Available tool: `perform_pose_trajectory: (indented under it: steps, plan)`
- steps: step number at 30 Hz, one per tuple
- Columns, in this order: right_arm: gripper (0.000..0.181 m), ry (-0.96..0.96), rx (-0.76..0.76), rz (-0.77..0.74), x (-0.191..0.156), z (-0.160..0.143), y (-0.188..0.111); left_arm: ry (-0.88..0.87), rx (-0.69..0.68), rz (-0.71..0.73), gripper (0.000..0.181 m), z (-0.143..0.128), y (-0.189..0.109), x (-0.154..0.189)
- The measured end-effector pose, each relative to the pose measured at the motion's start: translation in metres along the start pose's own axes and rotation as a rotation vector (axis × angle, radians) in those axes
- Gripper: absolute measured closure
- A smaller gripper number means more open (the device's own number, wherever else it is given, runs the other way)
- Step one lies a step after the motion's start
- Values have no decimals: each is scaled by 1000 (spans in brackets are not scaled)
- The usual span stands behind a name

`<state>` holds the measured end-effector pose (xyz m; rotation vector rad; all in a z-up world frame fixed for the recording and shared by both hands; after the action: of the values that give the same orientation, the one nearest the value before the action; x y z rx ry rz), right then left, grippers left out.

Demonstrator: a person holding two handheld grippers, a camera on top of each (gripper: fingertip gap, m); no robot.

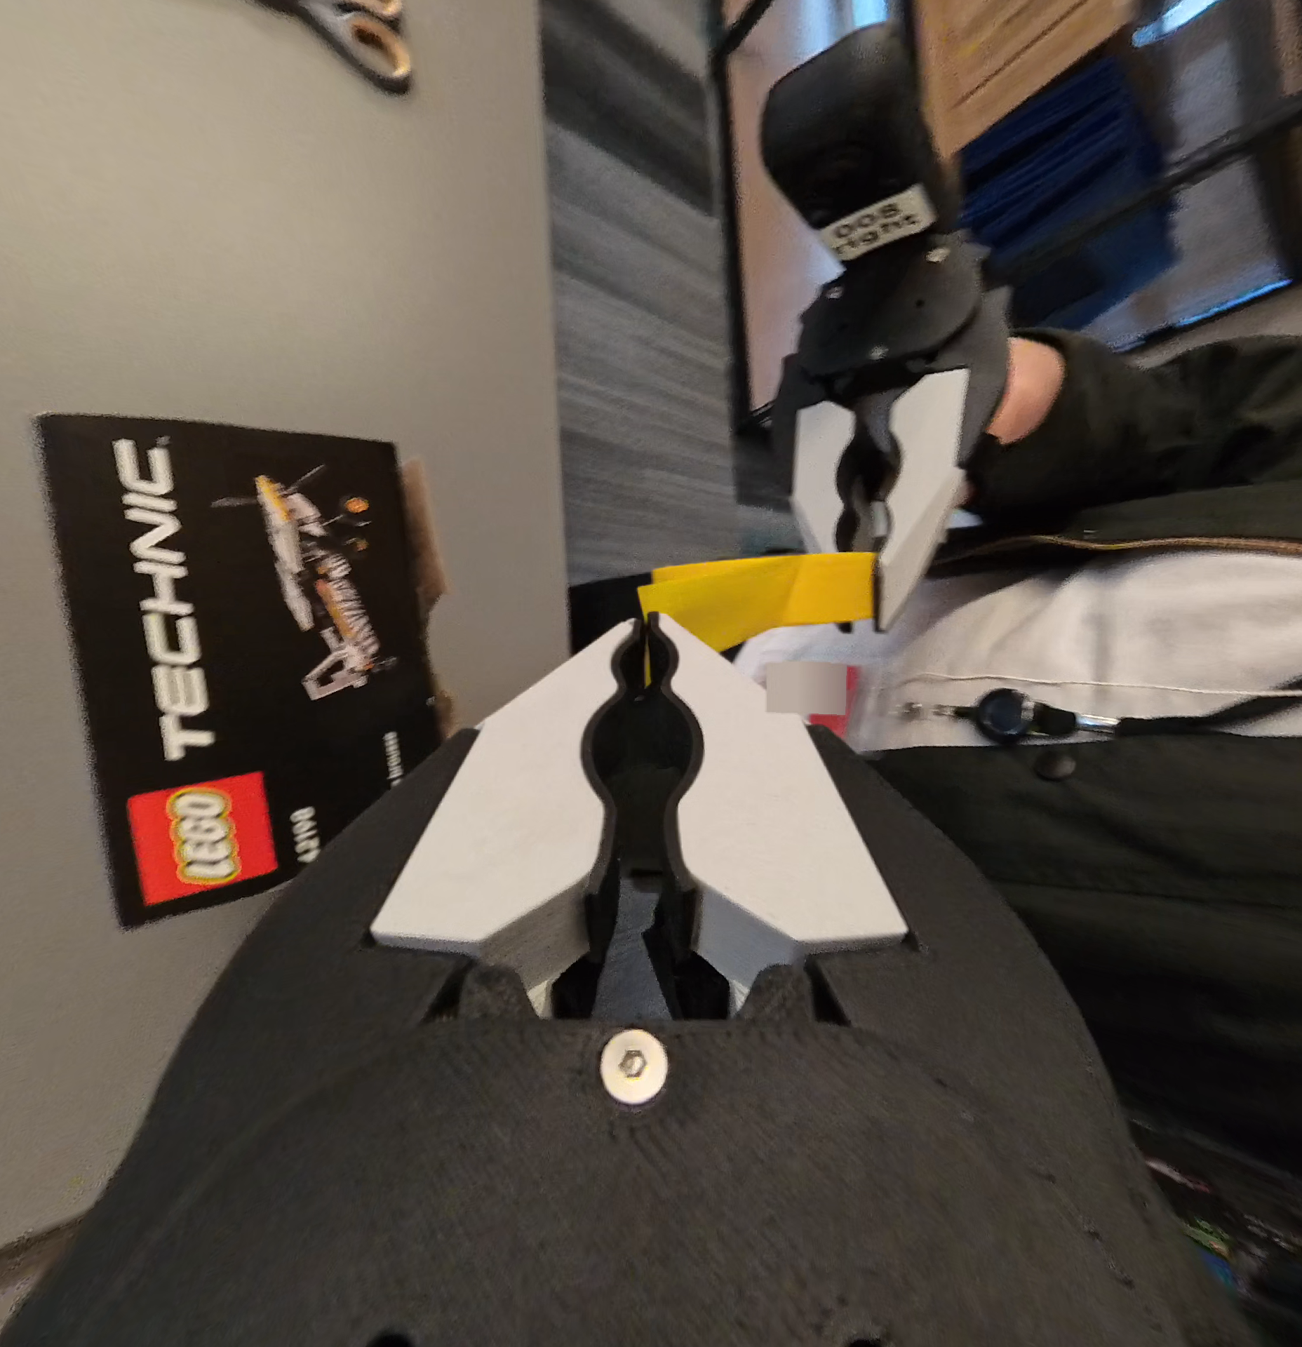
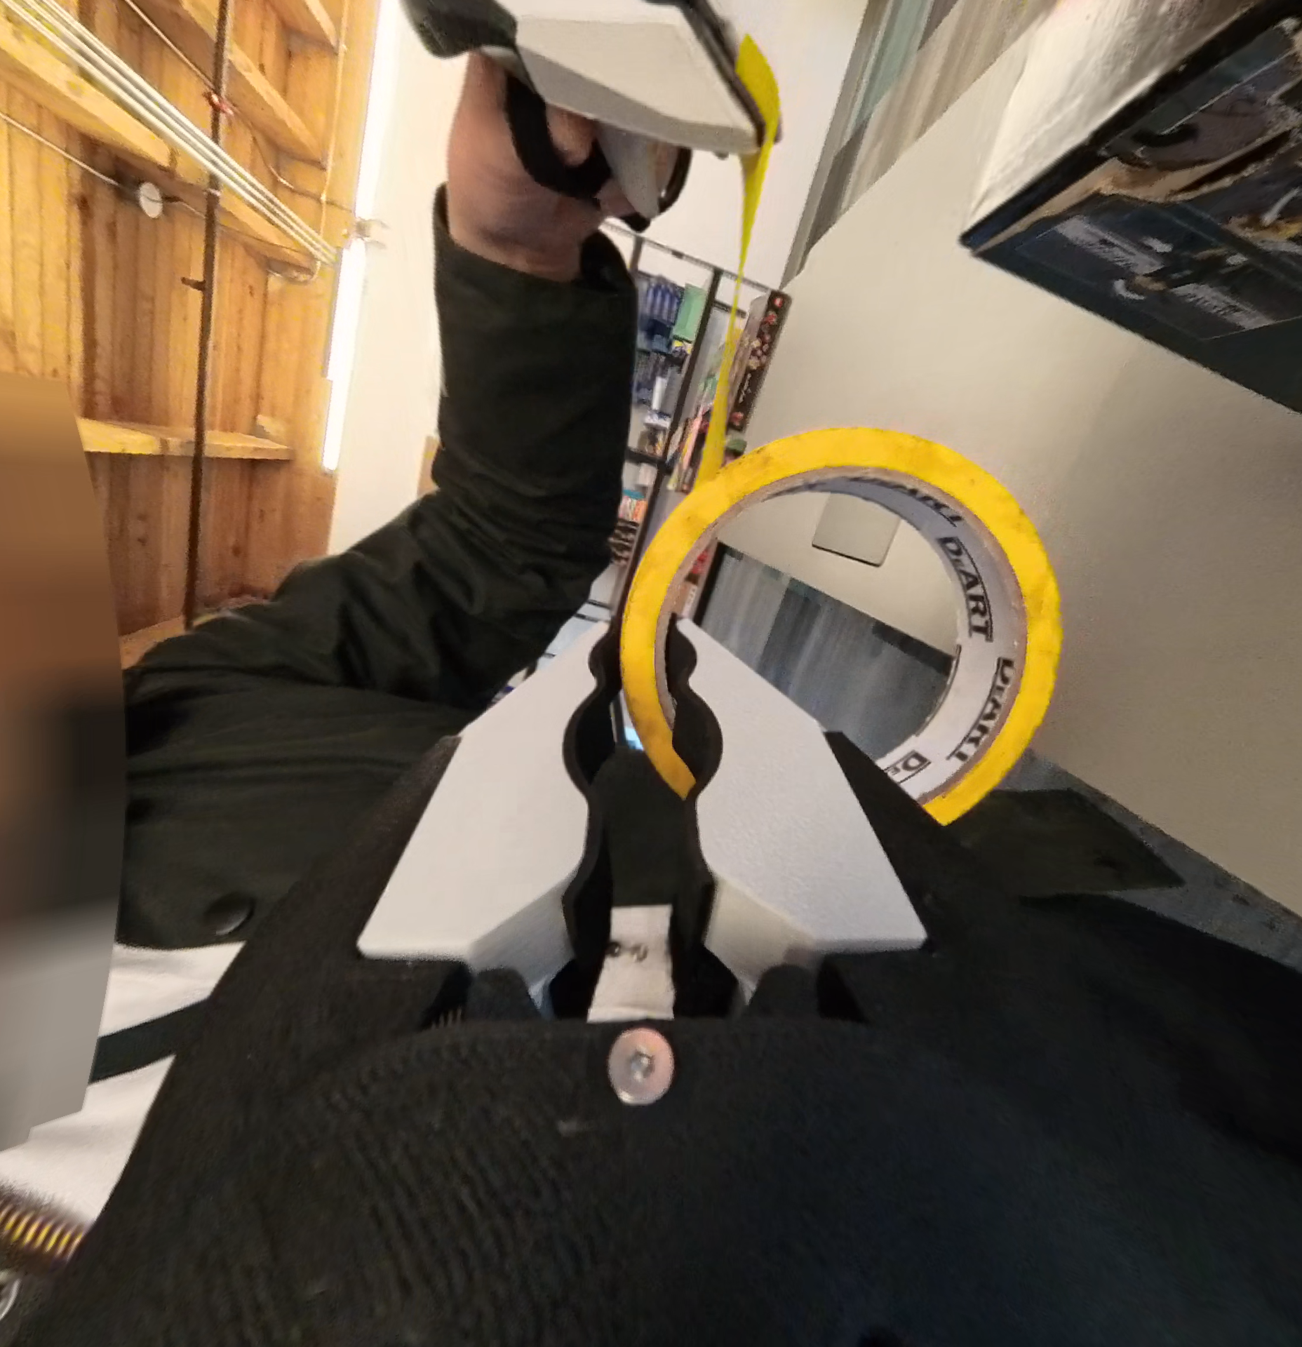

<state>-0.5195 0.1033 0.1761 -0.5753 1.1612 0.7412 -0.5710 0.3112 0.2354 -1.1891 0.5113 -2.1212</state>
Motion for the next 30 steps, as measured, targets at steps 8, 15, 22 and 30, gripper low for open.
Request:
perform_pose_trajectory:
  steps: [8, 15, 22, 30]
  plan:
    - [172, -27, -176, -149, -30, 2, -11, 236, -7, 358, 114, -4, -4, 3]
    - [172, -90, -190, -225, -38, 16, -12, 110, 439, 292, 132, -29, -37, 26]
    - [171, -4, -155, -127, -25, 24, 11, -65, 647, 245, 140, -101, -29, -1]
    - [171, 98, -34, 7, -4, 38, 31, -2, 630, 406, 140, -96, -43, -15]
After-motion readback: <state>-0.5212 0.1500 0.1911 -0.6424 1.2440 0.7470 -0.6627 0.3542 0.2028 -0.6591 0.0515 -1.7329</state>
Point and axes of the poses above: each gripper's, where its closed fingertips meet, y out along the fingers, z out of its top, x = y × z across the jaws, the point moved 9 cm from there along -y, back along the fingers, and after that the axes turned 1 degree about x, right-handed, at the moved point
